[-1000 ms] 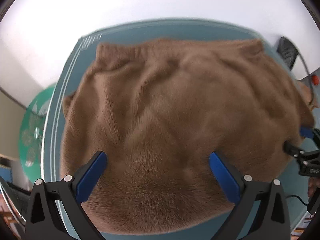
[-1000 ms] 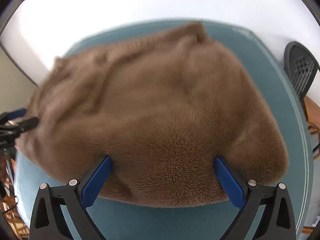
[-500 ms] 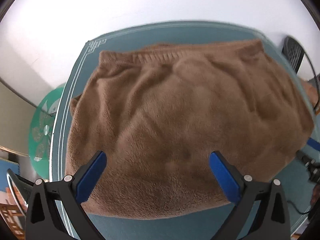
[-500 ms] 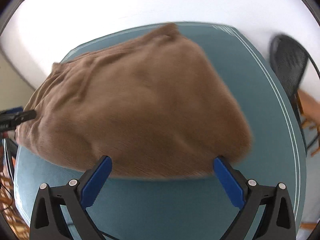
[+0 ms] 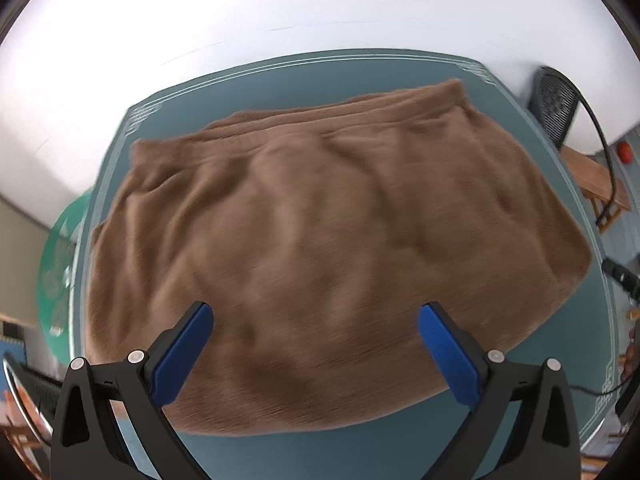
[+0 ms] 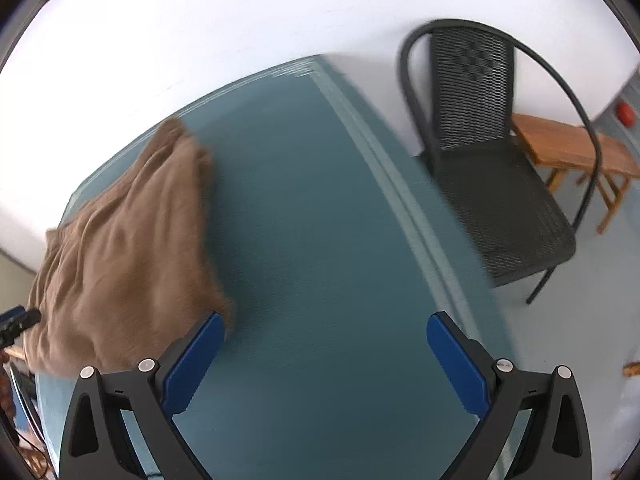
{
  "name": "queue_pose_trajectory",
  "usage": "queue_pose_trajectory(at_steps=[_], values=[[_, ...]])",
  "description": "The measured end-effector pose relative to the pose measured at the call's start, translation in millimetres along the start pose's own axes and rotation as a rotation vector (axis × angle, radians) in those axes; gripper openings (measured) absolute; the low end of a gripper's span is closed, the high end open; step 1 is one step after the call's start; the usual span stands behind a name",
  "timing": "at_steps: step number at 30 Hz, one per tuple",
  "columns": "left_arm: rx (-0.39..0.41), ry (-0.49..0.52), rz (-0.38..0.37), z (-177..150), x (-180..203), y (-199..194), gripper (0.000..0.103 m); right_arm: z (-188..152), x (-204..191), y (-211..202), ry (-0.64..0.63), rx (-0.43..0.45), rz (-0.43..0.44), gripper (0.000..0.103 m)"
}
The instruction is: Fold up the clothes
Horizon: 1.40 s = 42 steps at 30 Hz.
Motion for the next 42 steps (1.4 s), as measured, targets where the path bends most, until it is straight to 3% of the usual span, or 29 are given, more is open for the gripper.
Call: queue_pose_trajectory(at_steps=[1,3,6,10,16,23,28,33,35,38,42], values=[[-0.001,0.017,-0.009,-1,13,-1,0.103,3,7,-6,0.022,0.006,0.048,0.103],[-0.007,0.056,-0.026,0,35,0,0.103,9,5,-9,0.032,-0.021,0.261,0.103],[-0.026,0.103,-0.044,6,53,10,0.103,13,-17,-6,-0.056,-0.051,0.47,0.103],[-0.033,0.166,-0.029,21,70,22,0.103,15,-46,8,-0.217,-0.091,0.56,0.103],[-0.025,0.18,-0.02,52,82,39,0.103,13,-74,28,-0.337,-0.24,0.746,0.103],[-0.026,0.193,-0.037,88,99,63,0.103,6,-59,29,-0.343,-0.304,0.795,0.103],[-0.016,0.205,-0.03,123,114,80,0.103,4,-66,19,-0.468,-0.334,0.793,0.103],[-0.017,0.194,-0.033,151,124,95,0.103,11,-82,9,-0.532,-0.328,0.854,0.103],[-0.021,0.19,-0.012,157,124,102,0.103,6,-91,18,-0.579,-0.366,0.84,0.103],[-0.025,0.176,0.03,160,118,113,0.103,-10,-92,39,-0.65,-0.44,0.751,0.103],[-0.02,0.166,0.084,162,109,123,0.103,-21,-81,38,-0.614,-0.46,0.739,0.103]])
Point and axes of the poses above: each gripper's, at about its wrist camera, not at the fingertips, and y roughly the way its jaws point, x to its right, z to its top, the point moved 2 cm from there along y, roughly the way its jaws point, and after that the axes turned 7 degrees about -z, right-handed, at the moved point
